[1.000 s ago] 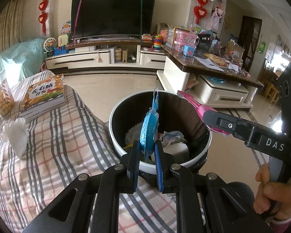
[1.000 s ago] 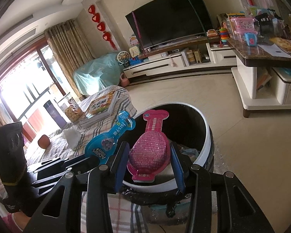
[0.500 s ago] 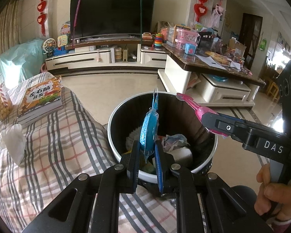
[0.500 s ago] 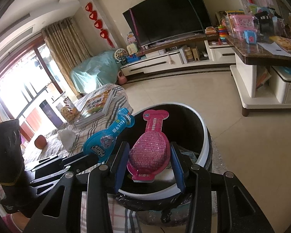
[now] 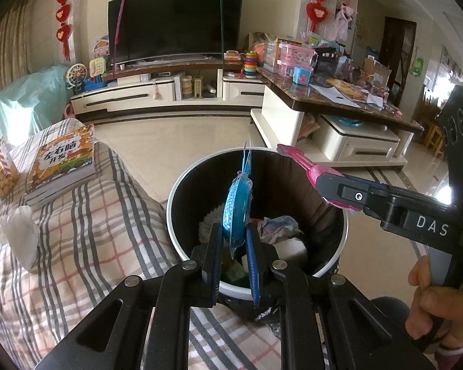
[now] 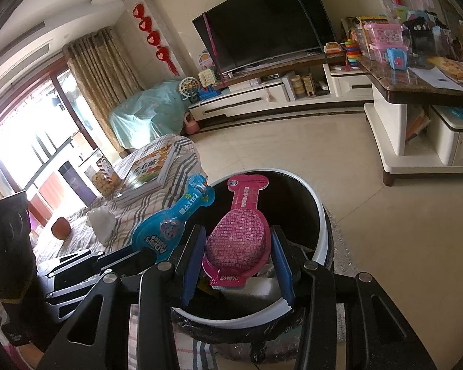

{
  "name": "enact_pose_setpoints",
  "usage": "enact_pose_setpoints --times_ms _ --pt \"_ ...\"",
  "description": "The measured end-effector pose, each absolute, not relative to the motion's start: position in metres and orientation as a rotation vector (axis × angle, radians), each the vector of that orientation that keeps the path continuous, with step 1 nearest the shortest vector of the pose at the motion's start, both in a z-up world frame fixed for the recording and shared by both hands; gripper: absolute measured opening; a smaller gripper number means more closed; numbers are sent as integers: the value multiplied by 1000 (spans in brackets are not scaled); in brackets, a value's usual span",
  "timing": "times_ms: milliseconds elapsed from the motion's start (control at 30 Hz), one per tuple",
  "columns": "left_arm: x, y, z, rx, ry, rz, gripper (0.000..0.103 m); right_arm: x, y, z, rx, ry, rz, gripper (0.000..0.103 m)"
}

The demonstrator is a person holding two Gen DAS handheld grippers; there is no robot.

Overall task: Collect trash
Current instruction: 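Hold both candies above the bin opening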

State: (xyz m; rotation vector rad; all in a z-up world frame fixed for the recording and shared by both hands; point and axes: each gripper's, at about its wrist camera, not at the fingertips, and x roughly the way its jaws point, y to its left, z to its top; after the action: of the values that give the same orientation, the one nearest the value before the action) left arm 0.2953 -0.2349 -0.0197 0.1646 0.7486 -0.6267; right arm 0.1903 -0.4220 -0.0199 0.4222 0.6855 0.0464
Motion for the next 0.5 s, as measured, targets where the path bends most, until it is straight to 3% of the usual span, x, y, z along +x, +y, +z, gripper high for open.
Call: enact_pose_setpoints --times_ms 500 --pt "301 -245 -22 187 761 -618 13 201 -426 -22 419 702 49 43"
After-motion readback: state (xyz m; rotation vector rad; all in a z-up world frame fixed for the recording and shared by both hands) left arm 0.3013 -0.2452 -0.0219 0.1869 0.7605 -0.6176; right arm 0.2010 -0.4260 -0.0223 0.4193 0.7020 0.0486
